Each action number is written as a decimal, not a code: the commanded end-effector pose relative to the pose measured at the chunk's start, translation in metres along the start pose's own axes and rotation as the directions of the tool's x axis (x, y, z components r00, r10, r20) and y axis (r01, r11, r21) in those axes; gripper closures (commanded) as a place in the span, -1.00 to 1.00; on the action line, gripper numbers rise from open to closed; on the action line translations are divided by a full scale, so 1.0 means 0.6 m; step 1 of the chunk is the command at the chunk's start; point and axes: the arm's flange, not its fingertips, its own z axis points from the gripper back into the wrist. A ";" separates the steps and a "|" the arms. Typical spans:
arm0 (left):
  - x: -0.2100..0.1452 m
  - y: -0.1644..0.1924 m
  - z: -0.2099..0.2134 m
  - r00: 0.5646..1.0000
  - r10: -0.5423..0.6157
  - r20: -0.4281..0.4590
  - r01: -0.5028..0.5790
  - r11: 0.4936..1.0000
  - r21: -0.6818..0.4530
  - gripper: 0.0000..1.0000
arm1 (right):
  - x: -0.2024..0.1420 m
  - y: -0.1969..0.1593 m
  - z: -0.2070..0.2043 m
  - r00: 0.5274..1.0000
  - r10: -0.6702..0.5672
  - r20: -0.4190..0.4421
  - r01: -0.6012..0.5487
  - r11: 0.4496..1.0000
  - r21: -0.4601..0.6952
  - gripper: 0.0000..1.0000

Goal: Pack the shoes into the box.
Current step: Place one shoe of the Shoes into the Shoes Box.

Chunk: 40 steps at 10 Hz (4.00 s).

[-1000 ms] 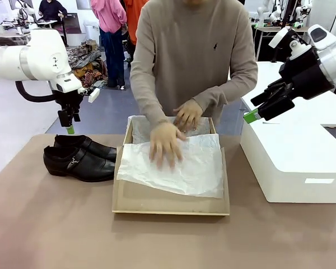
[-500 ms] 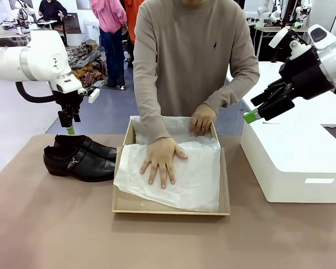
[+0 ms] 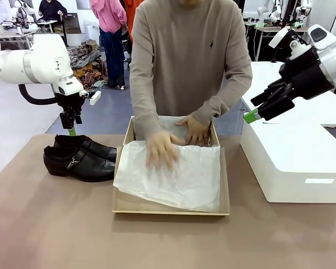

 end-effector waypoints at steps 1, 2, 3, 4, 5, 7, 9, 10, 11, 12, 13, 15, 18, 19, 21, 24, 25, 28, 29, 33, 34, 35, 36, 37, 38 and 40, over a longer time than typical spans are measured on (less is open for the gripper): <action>-0.006 0.013 -0.002 1.000 -0.012 -0.013 0.012 1.000 -0.020 -1.00 | 0.000 -0.004 -0.003 1.000 0.010 0.019 -0.011 1.000 0.014 -1.00; -0.007 0.016 -0.007 1.000 -0.002 -0.018 0.002 1.000 -0.019 -1.00 | 0.000 -0.004 -0.003 1.000 0.010 0.019 -0.011 1.000 0.014 -1.00; -0.010 0.022 -0.014 1.000 0.002 -0.019 -0.002 1.000 -0.021 -1.00 | 0.000 -0.004 -0.003 1.000 0.010 0.019 -0.011 1.000 0.014 -1.00; -0.012 0.025 -0.020 1.000 -0.005 -0.024 0.005 1.000 -0.022 -1.00 | 0.000 -0.004 -0.003 1.000 0.010 0.019 -0.011 1.000 0.014 -1.00; -0.013 0.029 -0.026 1.000 -0.007 -0.023 0.006 1.000 -0.031 -1.00 | 0.000 -0.004 -0.003 1.000 0.010 0.019 -0.011 1.000 0.014 -1.00; -0.017 0.032 -0.037 1.000 -0.005 -0.023 0.004 0.999 -0.035 -1.00 | 0.000 -0.004 -0.003 1.000 0.010 0.019 -0.011 1.000 0.014 -1.00; -0.019 0.035 -0.049 1.000 -0.006 -0.029 0.004 0.998 -0.056 -1.00 | 0.000 -0.004 -0.003 1.000 0.010 0.019 -0.011 1.000 0.014 -1.00; -0.020 0.037 -0.056 1.000 -0.003 -0.031 0.001 0.998 -0.067 -1.00 | 0.000 -0.004 -0.003 1.000 0.010 0.019 -0.011 1.000 0.014 -1.00; -0.020 0.038 -0.060 0.999 -0.001 -0.032 -0.001 0.997 -0.077 -1.00 | 0.000 -0.004 -0.003 1.000 0.010 0.019 -0.011 1.000 0.014 -1.00; -0.019 0.040 -0.066 0.999 0.011 -0.031 -0.014 0.996 -0.085 -1.00 | 0.000 -0.004 -0.003 1.000 0.010 0.019 -0.011 1.000 0.014 -1.00; -0.019 0.040 -0.070 1.000 0.009 -0.027 -0.012 0.995 -0.099 -1.00 | 0.000 -0.004 -0.003 1.000 0.010 0.019 -0.011 1.000 0.014 -1.00; -0.016 0.041 -0.076 0.999 0.012 -0.032 -0.016 0.993 -0.118 -1.00 | 0.000 -0.004 -0.003 1.000 0.010 0.019 -0.011 1.000 0.014 -1.00; -0.018 0.041 -0.077 0.999 0.015 -0.030 -0.019 0.991 -0.133 -0.32 | 0.000 -0.004 -0.003 1.000 0.010 0.019 -0.011 1.000 0.014 -1.00; -0.018 0.041 -0.076 0.999 0.016 -0.029 -0.020 0.991 -0.132 0.04 | 0.000 -0.004 -0.003 1.000 0.010 0.019 -0.011 1.000 0.014 -1.00; -0.019 0.041 -0.077 0.999 0.018 -0.031 -0.022 0.990 -0.138 0.76 | 0.000 -0.004 -0.003 1.000 0.010 0.019 -0.011 1.000 0.014 -1.00; -0.020 0.043 -0.077 0.999 0.023 -0.033 -0.028 0.989 -0.142 1.00 | 0.000 -0.004 -0.003 1.000 0.010 0.019 -0.011 1.000 0.014 -1.00; -0.021 0.043 -0.076 0.999 0.017 -0.028 -0.021 0.989 -0.147 1.00 | 0.000 -0.004 -0.003 1.000 0.010 0.019 -0.011 1.000 0.014 -1.00; -0.023 0.038 -0.063 0.999 0.000 -0.035 -0.005 0.990 -0.139 1.00 | 0.000 -0.004 -0.003 1.000 0.010 0.019 -0.011 1.000 0.014 -1.00; -0.025 0.032 -0.051 0.999 -0.008 -0.038 0.003 0.992 -0.125 1.00 | 0.000 -0.004 -0.003 1.000 0.010 0.019 -0.011 1.000 0.014 -1.00; -0.044 0.023 -0.007 0.997 0.040 -0.065 -0.045 0.996 -0.071 1.00 | 0.000 -0.004 -0.003 1.000 0.010 0.019 -0.011 1.000 0.014 -1.00; -0.052 0.028 0.009 0.997 0.057 -0.053 -0.060 0.996 -0.071 1.00 | 0.000 -0.004 -0.003 1.000 0.010 0.019 -0.011 1.000 0.014 -1.00; -0.063 0.036 0.034 0.997 0.071 -0.044 -0.073 0.996 -0.046 1.00 | 0.000 -0.004 -0.003 1.000 0.010 0.019 -0.011 1.000 0.014 -1.00; -0.071 0.042 0.060 0.994 0.095 -0.053 -0.096 0.995 -0.025 1.00 | 0.000 -0.004 -0.003 1.000 0.010 0.019 -0.011 1.000 0.014 -1.00; -0.077 0.048 0.090 0.992 0.112 -0.064 -0.112 0.994 0.004 1.00 | 0.000 -0.004 -0.003 1.000 0.010 0.019 -0.011 1.000 0.014 -1.00; -0.080 0.050 0.128 0.989 0.130 -0.074 -0.127 0.991 0.038 1.00 | 0.000 -0.004 -0.003 1.000 0.010 0.019 -0.011 1.000 0.014 -1.00; -0.066 0.039 0.174 0.988 0.141 -0.061 -0.137 0.989 0.059 1.00 | 0.000 -0.004 -0.003 1.000 0.010 0.019 -0.011 1.000 0.014 -1.00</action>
